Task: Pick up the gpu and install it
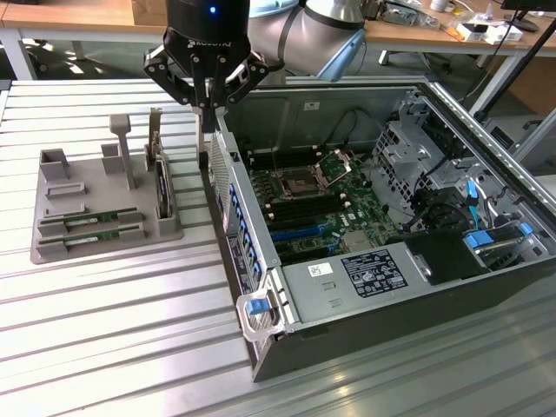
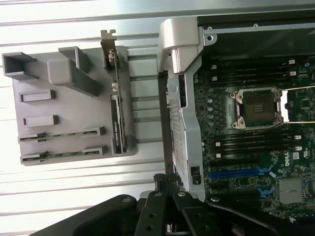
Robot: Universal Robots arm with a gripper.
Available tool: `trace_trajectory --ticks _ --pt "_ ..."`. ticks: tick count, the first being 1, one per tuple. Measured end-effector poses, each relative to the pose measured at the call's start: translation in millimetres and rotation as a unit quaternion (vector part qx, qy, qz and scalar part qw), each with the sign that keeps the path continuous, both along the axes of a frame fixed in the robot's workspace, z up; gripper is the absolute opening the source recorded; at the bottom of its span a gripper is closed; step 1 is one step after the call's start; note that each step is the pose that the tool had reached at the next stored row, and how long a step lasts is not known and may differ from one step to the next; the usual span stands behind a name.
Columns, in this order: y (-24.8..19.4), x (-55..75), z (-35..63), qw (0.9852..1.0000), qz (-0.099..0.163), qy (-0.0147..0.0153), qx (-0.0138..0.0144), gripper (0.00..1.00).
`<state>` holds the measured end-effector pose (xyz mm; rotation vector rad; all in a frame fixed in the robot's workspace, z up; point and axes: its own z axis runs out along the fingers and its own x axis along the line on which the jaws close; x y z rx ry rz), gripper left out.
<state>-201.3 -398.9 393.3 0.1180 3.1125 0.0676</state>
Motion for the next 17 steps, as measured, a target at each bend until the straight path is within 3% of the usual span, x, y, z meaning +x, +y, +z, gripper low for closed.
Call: trace_trajectory --ticks 17 --pt "0.0 -6.4 0.0 1.0000 0.000 0.0000 0.0000 0.11"
